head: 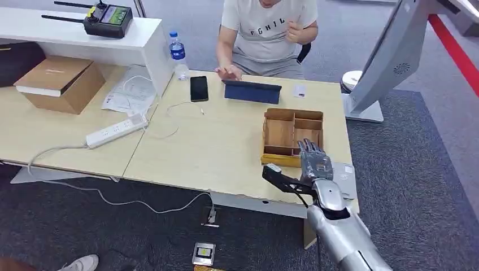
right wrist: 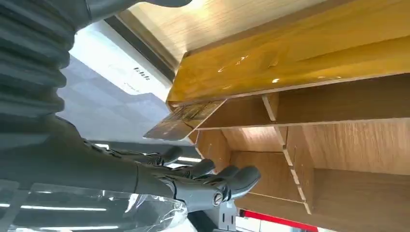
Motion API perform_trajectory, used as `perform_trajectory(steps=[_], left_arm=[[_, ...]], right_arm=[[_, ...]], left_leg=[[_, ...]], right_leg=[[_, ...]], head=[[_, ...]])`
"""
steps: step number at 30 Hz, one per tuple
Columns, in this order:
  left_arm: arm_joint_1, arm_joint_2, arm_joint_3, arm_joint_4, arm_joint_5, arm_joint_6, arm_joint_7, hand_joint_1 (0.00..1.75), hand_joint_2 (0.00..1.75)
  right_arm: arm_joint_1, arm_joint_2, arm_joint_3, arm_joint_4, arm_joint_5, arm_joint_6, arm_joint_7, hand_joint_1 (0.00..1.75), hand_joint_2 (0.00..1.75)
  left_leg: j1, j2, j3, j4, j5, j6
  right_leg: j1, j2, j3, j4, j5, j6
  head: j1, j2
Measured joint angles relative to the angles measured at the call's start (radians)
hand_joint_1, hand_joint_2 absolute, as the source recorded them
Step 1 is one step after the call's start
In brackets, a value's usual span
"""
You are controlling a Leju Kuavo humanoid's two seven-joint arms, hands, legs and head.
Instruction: Pass the card to the sensor for recognition and then transmit it.
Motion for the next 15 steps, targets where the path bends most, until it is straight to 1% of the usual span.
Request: perform_trajectory(steps=[15], left_arm=[[0.002, 0.000, 0.000, 0.000, 0.003, 0.003, 0.005, 0.00, 0.00]], right_arm=[[-0.014, 0.013, -0.001, 0.041, 0.000, -0.005, -0.003, 0.00, 1.75]], left_leg=[[0.000, 0.000, 0.000, 0.000, 0.000, 0.000]], right_leg=[[0.000, 0.000, 0.000, 0.000, 0.000, 0.000]], head=[[0.000, 0.000]])
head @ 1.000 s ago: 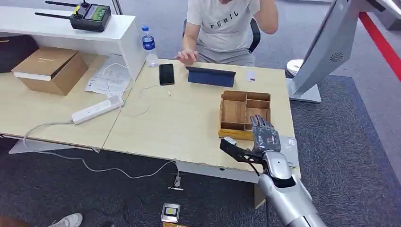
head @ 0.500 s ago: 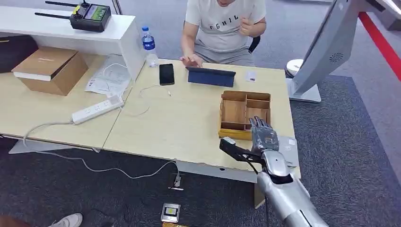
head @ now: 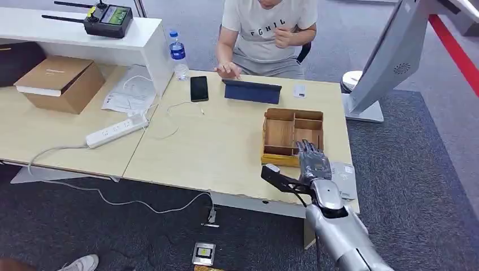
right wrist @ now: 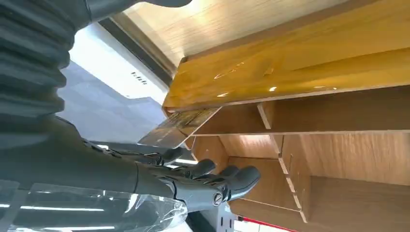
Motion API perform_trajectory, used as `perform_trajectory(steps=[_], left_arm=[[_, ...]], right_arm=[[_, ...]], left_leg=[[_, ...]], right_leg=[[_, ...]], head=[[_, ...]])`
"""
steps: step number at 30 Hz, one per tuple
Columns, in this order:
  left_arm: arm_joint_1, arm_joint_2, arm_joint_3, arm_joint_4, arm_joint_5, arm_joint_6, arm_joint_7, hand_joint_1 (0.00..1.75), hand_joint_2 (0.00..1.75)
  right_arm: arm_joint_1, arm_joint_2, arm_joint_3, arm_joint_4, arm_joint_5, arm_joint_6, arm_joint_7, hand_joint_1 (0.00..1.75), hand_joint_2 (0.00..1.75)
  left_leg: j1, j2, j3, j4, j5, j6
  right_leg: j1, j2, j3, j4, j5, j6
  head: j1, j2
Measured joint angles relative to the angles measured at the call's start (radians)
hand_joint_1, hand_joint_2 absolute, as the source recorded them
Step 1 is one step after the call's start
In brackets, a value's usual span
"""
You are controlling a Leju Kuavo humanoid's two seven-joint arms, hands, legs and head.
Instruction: Pass the card to the sensor for recognition and then transmit it.
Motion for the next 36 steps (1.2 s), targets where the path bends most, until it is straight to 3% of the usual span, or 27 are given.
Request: perform_trajectory(steps=[15, 36], left_arm=[[0.003, 0.000, 0.000, 0.000, 0.055, 0.023, 0.051, 0.00, 0.00], [0.004, 0.002, 0.000, 0.000, 0.068, 0.038, 0.066, 0.00, 0.00]], right_arm=[[-0.057, -0.018, -0.003, 0.005, 0.076, 0.015, 0.000, 0.00, 1.75], [-0.068, -0.052, -0.018, 0.004, 0.098, 0.047, 0.044, 0.00, 1.75]], left_leg=[[0.000, 0.000, 0.000, 0.000, 0.000, 0.000], [0.000, 0.000, 0.000, 0.000, 0.000, 0.000]], right_leg=[[0.000, 0.000, 0.000, 0.000, 0.000, 0.000], [0.000, 0.000, 0.000, 0.000, 0.000, 0.000]], head=[[0.000, 0.000], [0.000, 0.000]])
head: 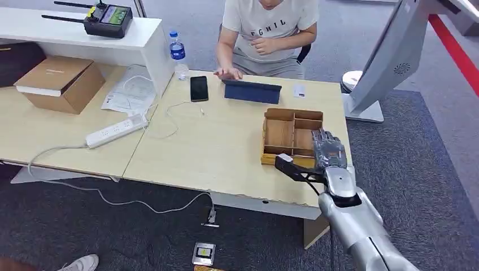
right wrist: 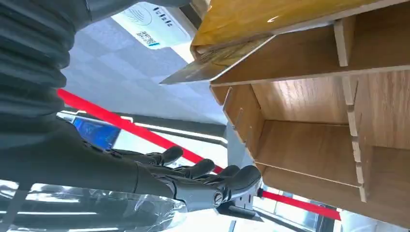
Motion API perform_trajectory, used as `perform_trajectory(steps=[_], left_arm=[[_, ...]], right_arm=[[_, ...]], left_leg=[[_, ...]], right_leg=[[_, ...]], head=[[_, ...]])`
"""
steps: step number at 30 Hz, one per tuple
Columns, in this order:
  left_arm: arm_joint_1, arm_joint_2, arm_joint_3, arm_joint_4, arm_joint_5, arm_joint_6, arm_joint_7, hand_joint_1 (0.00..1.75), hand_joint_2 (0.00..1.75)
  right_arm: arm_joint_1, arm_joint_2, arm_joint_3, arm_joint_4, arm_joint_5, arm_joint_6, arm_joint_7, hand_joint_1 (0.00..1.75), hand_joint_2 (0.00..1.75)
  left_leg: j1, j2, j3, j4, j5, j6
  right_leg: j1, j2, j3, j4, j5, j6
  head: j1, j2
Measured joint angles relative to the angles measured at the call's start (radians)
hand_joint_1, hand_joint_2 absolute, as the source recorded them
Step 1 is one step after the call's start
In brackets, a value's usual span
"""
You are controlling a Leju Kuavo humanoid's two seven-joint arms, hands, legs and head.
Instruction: Pass the card to the sensor for recognition and then transmit it.
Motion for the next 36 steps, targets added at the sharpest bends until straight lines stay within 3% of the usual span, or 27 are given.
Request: perform_trajectory(steps=[35, 36], left_arm=[[-0.001, 0.000, 0.000, 0.000, 0.009, 0.003, -0.002, 0.00, 0.00], [-0.001, 0.000, 0.000, 0.000, 0.009, 0.003, -0.002, 0.00, 0.00]], right_arm=[[0.012, -0.016, -0.023, -0.015, -0.014, 0.001, -0.010, 0.00, 1.75], [0.012, -0.016, -0.023, -0.015, -0.014, 0.001, -0.010, 1.57, 1.75]], left_leg=[[0.000, 0.000, 0.000, 0.000, 0.000, 0.000], [0.000, 0.000, 0.000, 0.000, 0.000, 0.000]], right_leg=[[0.000, 0.000, 0.000, 0.000, 0.000, 0.000], [0.000, 0.000, 0.000, 0.000, 0.000, 0.000]], head=[[0.000, 0.000], [0.000, 0.000]])
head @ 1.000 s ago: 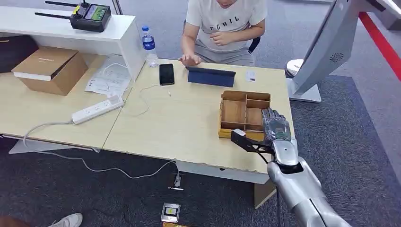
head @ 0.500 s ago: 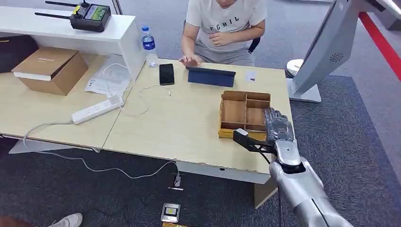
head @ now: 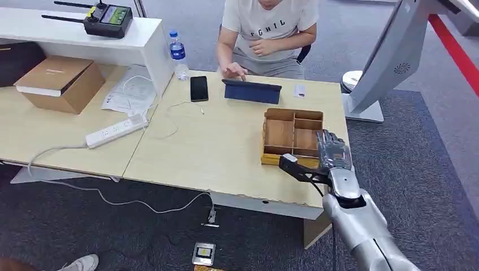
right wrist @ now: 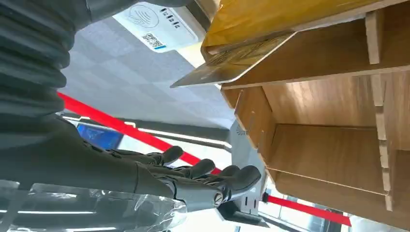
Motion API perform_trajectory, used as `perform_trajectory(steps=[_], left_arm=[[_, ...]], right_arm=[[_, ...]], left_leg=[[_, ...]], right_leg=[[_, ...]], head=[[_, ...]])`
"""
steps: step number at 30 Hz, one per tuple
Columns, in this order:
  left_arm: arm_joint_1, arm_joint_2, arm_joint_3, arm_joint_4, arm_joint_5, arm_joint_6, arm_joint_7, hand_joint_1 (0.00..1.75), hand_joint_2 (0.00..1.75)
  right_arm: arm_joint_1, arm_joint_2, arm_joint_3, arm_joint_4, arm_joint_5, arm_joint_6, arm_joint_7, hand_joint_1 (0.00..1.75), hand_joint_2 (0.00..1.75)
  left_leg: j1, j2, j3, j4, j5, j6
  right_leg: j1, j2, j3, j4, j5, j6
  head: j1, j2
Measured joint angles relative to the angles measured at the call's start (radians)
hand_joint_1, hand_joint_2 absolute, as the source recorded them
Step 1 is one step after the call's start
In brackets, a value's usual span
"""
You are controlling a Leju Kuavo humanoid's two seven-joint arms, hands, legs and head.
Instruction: Pass the card to the sensor for recognition and then transmit it.
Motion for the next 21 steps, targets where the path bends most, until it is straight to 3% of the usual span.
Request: perform_trajectory(steps=[1, 21], left_arm=[[0.000, 0.000, 0.000, 0.000, 0.001, 0.000, 0.000, 0.00, 0.00], [-0.001, 0.000, 0.000, 0.000, -0.001, 0.001, -0.002, 0.00, 0.00]], right_arm=[[0.000, 0.000, 0.000, 0.000, 0.000, 0.002, 0.000, 1.75, 1.75], [0.038, 0.005, -0.008, -0.034, -0.053, 0.051, -0.018, 1.75, 1.75]], left_leg=[[0.000, 0.000, 0.000, 0.000, 0.000, 0.000], [0.000, 0.000, 0.000, 0.000, 0.000, 0.000]], right_leg=[[0.000, 0.000, 0.000, 0.000, 0.000, 0.000], [0.000, 0.000, 0.000, 0.000, 0.000, 0.000]], head=[[0.000, 0.000], [0.000, 0.000]])
